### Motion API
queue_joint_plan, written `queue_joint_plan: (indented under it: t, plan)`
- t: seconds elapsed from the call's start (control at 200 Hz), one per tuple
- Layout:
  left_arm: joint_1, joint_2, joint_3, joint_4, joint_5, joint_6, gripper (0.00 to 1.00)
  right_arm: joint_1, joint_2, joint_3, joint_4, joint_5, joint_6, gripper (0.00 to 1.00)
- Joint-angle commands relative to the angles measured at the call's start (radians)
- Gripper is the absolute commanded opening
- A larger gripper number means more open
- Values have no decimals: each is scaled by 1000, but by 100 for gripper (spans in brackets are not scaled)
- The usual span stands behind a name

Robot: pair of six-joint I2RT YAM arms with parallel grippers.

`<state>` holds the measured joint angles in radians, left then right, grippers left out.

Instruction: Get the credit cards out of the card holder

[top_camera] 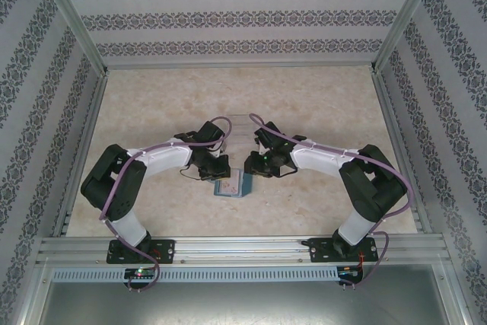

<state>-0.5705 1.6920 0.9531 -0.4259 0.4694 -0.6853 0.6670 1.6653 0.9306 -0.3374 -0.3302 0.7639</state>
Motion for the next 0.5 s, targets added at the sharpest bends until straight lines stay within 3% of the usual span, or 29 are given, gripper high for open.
queue_joint_plan:
  t: [0.0, 0.225, 0.495]
  plan:
    - [-12, 6, -20, -14, -35, 22, 9, 31, 7, 33, -137, 78, -44, 47]
    - [-11, 6, -33, -14, -48, 18, 8, 101, 31, 82, -306, 188, -74, 60]
    - [-11, 3, -29, -21, -46, 19, 8, 113, 105, 146, -401, 389, -121, 66]
